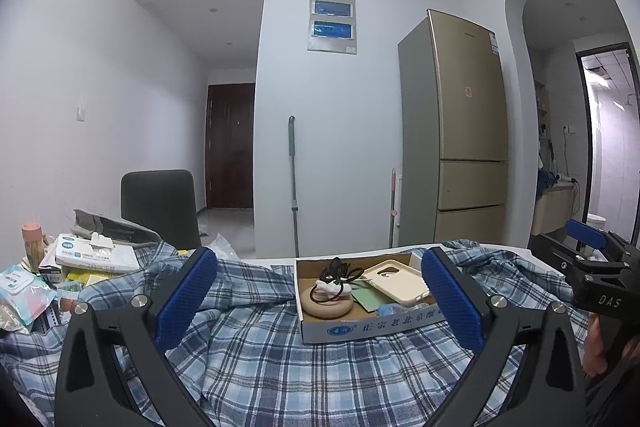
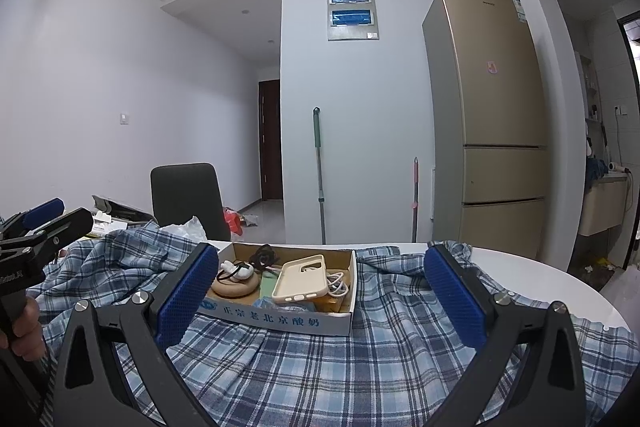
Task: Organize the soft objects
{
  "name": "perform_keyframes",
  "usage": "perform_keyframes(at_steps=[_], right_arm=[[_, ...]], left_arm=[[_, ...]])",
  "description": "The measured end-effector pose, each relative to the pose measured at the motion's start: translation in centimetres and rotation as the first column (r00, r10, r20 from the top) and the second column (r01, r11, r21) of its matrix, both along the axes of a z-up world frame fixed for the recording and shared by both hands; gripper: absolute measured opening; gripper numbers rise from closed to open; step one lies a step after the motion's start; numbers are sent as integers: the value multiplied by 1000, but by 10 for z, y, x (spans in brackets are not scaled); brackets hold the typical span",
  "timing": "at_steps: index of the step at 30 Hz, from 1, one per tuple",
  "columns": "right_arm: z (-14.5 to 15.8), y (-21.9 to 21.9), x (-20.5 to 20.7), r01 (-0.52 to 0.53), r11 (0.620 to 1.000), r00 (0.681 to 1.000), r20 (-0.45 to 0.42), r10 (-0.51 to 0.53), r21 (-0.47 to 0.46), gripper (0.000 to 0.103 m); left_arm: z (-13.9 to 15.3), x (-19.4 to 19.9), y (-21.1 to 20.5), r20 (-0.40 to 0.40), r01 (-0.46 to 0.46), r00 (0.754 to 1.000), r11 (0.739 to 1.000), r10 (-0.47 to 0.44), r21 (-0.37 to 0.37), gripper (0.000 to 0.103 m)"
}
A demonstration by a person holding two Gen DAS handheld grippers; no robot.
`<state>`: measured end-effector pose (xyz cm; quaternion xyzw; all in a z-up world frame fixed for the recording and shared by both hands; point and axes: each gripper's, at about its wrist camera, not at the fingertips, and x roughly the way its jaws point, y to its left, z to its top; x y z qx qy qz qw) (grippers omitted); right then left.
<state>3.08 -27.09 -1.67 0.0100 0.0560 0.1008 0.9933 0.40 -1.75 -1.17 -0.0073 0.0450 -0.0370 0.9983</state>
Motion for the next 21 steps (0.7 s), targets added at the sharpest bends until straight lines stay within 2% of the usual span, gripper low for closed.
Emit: perform_keyframes(at_steps=[21], right_arm=[[-3, 6, 4, 18, 1000, 1000, -14, -18, -11, 103]], left_arm=[[0, -1, -1, 0, -3, 1000, 1000, 3, 0, 103]])
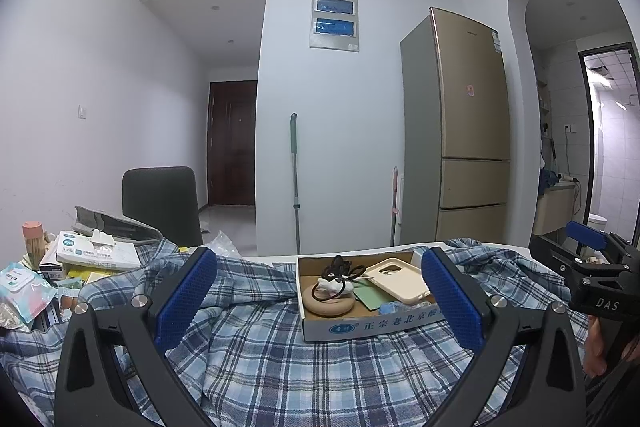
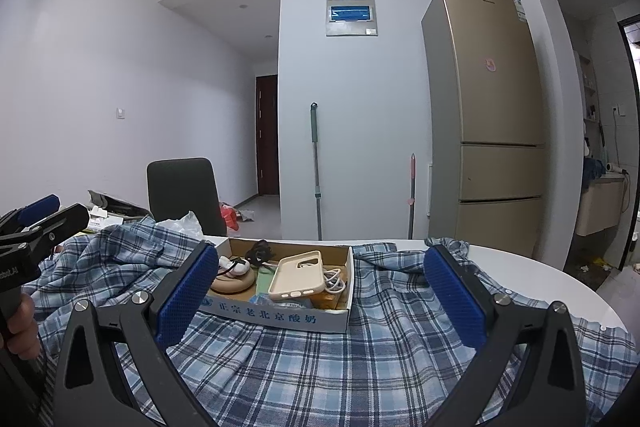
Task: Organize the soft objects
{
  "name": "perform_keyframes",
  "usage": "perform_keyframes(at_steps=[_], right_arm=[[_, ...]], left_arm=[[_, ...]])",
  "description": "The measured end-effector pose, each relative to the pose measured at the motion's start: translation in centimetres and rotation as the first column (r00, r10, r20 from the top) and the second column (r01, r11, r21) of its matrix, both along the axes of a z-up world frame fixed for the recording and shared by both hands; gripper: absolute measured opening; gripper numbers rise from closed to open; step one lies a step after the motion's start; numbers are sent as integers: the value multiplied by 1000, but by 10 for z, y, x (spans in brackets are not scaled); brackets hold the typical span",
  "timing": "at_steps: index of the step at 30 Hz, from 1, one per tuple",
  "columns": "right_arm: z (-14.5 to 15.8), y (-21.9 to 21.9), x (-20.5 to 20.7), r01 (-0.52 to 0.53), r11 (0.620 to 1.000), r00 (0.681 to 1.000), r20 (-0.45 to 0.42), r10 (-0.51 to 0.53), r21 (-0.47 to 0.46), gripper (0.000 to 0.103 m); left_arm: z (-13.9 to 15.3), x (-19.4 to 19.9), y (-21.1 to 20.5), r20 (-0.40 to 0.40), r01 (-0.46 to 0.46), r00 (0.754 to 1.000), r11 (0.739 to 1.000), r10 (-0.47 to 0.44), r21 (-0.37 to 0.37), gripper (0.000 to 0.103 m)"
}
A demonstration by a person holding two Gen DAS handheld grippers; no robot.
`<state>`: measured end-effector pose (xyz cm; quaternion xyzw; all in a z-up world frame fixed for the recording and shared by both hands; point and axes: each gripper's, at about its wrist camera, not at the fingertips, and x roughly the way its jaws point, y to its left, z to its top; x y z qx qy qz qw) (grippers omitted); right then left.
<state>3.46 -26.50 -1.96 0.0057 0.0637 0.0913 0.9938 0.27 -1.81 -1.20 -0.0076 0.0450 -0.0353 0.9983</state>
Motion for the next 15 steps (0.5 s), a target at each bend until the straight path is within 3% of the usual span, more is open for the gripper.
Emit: perform_keyframes(at_steps=[15], right_arm=[[0, 4, 0, -1, 1000, 1000, -7, 1, -12, 103]], left_arm=[[-2, 0, -1, -3, -7, 1000, 1000, 7, 1, 103]])
